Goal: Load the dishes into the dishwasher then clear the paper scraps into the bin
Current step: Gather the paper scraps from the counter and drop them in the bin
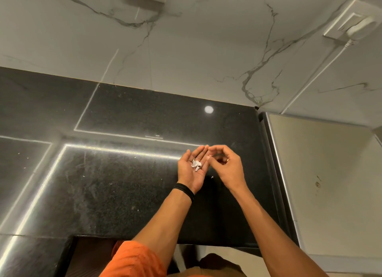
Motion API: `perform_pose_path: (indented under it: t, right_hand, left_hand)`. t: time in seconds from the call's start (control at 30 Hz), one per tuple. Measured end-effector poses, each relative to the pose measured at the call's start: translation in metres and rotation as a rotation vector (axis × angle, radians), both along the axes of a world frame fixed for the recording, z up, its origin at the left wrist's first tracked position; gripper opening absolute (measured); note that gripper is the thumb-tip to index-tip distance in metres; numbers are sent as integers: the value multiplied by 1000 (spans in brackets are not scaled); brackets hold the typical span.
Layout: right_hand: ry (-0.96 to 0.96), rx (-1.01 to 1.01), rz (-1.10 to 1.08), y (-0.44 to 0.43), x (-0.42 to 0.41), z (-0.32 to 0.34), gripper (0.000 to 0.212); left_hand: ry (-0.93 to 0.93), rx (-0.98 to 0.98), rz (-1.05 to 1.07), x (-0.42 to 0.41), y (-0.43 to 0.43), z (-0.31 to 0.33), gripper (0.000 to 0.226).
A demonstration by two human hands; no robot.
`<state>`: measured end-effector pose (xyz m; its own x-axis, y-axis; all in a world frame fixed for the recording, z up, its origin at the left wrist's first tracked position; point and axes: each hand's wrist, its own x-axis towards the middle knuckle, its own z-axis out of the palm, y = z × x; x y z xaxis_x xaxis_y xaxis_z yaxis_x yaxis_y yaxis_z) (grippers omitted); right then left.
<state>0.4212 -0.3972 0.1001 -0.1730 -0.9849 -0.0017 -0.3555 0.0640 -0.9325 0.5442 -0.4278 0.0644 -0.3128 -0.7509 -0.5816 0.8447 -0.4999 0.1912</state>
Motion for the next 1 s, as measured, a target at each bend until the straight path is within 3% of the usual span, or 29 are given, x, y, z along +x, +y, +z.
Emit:
perform_pose_path:
  t: [0.27,0.4,0.7,0.77,0.87,0.93,1.0]
  right_hand:
    - [340,291,114,16,-33,-38,42]
    - [414,242,106,20,-24,-43,41]
    - [672,59,313,24,-15,-45,33]
    - [563,105,183,22,-12,-44,31]
    - [129,154,-110,11,-3,-24,31]
    - [14,100,-25,3,6,-7,28]
    - [28,75,110,1,16,6,27]
  left_hand:
    - [35,34,33,6,-2,-5,46]
    - [20,29,41,11,-2,-7,46]
    - [-33,40,35,15,0,-13,46]
    - [-55,36,26,14,1,-13,46]
    - [-81,38,-13,12,6,-14,46]
    - [-86,31,-36,9,9,-13,45]
    - [-92,20,-63,5,11,-11,45]
